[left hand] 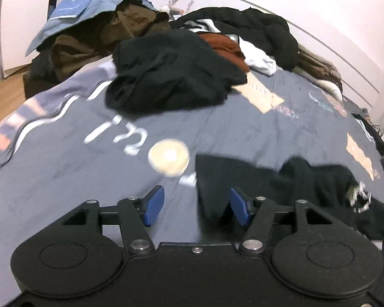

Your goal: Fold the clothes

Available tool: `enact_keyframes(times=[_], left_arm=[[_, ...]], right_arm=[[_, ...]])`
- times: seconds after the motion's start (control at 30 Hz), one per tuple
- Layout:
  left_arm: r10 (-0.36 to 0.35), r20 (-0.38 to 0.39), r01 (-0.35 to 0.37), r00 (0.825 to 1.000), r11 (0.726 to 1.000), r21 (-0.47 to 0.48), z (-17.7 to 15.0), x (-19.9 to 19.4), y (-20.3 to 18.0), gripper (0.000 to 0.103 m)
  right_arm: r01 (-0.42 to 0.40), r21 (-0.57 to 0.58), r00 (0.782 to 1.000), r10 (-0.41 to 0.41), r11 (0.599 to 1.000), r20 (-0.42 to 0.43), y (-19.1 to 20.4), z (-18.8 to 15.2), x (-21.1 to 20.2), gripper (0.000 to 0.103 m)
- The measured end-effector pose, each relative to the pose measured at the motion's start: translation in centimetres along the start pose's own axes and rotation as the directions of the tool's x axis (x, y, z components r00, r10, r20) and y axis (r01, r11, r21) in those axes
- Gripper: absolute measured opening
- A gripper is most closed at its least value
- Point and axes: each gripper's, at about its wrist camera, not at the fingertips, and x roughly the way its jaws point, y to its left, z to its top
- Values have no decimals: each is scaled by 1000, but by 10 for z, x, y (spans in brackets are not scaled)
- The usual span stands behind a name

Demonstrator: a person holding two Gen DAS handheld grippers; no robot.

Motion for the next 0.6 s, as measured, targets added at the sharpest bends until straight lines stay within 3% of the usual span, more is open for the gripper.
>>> enact_keyframes(times=[0.27, 0.4, 0.47, 0.53, 0.6], left_arm=[[-15, -24, 14, 1000, 1000, -21, 34, 56, -14, 56], [-33, -44, 32, 998, 999, -31, 33, 78, -14, 54], [-40, -52, 38, 998, 999, -28, 32, 86, -14, 48], [-47, -49, 46, 998, 999, -20, 33, 89, -14, 19], [-42, -37, 42, 998, 999, -5, 38, 88, -14, 15]], right_arm=[[-9, -20, 1000, 8, 1000, -27, 2, -5, 7, 61], [0, -21, 999, 0, 1000, -35, 0, -7, 11, 61], [5, -10, 999, -5, 1000, -37, -2, -8, 12, 61], [8, -9, 999, -8, 1000, -42, -3, -9, 14, 61], [9, -10, 999, -10, 1000, -47, -3, -10, 15, 61]])
